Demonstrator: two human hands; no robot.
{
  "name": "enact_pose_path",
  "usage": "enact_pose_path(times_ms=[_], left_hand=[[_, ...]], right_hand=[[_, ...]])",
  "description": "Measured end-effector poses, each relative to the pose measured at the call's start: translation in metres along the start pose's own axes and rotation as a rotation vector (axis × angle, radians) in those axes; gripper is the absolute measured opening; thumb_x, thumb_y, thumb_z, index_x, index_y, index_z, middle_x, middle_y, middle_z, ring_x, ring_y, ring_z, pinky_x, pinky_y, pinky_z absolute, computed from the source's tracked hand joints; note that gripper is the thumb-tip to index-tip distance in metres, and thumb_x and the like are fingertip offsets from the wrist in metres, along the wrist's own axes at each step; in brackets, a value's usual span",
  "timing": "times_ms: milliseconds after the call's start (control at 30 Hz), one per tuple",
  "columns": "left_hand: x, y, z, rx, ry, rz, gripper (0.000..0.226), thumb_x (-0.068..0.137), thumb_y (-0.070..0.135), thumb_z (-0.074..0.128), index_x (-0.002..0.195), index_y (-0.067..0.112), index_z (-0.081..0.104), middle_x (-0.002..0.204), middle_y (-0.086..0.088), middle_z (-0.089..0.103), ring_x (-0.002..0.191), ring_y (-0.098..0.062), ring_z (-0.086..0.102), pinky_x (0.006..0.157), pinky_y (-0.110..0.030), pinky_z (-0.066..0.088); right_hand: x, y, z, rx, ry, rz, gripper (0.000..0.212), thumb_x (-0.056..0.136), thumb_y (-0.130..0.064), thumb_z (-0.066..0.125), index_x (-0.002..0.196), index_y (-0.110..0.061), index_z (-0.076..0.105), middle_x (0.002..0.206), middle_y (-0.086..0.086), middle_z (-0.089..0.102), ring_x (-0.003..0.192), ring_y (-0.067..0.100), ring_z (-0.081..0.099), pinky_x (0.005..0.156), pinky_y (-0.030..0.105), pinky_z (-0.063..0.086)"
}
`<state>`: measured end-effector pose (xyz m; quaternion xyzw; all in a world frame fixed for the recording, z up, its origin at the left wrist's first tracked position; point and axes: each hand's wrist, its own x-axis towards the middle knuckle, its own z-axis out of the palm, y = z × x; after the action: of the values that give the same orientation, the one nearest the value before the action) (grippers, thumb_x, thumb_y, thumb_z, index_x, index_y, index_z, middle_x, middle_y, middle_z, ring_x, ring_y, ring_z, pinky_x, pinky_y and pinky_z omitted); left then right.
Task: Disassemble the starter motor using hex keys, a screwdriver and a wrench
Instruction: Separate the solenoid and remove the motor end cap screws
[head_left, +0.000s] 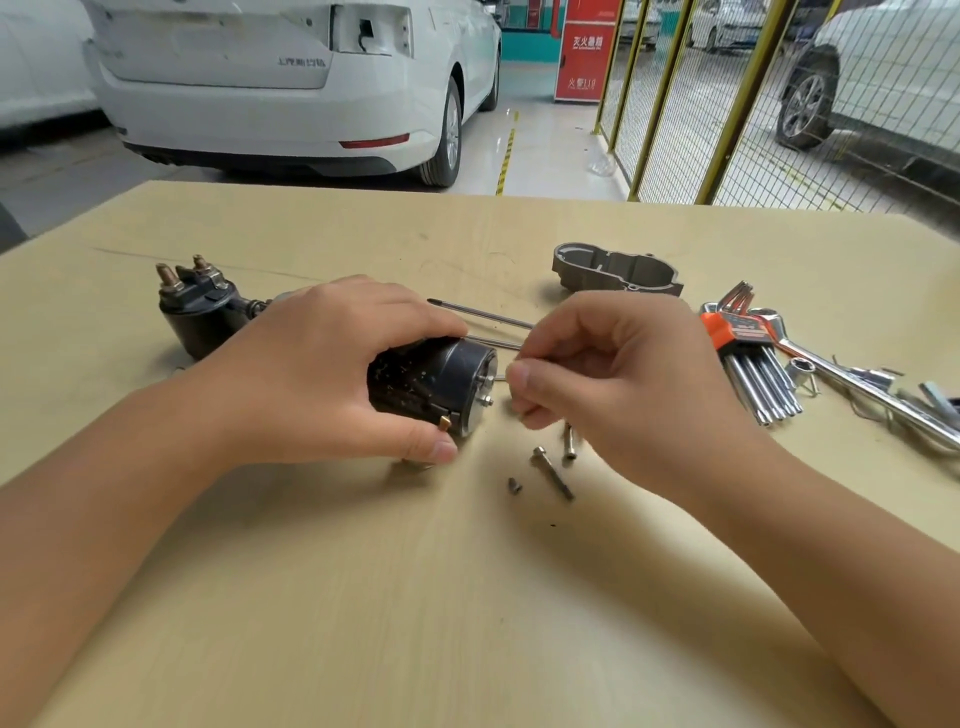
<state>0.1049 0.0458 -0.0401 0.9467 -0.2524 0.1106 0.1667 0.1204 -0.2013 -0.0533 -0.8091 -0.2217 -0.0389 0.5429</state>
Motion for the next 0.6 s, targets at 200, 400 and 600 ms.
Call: enact_pose_path(times_ms=[200,400,600], left_hand=[[0.0,-0.001,0.001,-0.001,0.025,0.007,0.083,0.061,0.081,0.07,0.13,0.036,0.068,0.114,0.018,0.069,0.107,-0.016,0.064,0.09,-0.05,0.053],[0.001,-0.001,0.001,-0.001,0.042,0.022,0.082,0.061,0.079,0.072,0.128,0.031,0.071,0.109,0.014,0.071,0.1,-0.018,0.065,0.088,-0.048,0.054],[-0.003,0.014,0.0,0.193,0.288,0.184,0.055,0.074,0.072,0.072,0.097,0.022,0.079,0.103,0.006,0.073,0.099,-0.03,0.062,0.081,-0.052,0.043]], right_hand=[[0.0,-0.004,0.016,0.2,-0.063,0.291,0.008,0.088,0.002,0.07,0.082,-0.001,0.065,0.062,0.015,0.067,0.048,0.023,0.065,0.045,0.03,0.051],[0.003,-0.009,0.024,0.376,-0.167,0.46,0.026,0.103,-0.013,0.059,0.095,0.012,0.061,0.062,0.019,0.062,0.049,0.032,0.054,0.042,0.033,0.047],[0.004,-0.009,0.025,0.344,-0.187,0.45,0.026,0.104,-0.017,0.058,0.087,0.002,0.061,0.06,0.015,0.061,0.047,0.029,0.053,0.04,0.03,0.047]])
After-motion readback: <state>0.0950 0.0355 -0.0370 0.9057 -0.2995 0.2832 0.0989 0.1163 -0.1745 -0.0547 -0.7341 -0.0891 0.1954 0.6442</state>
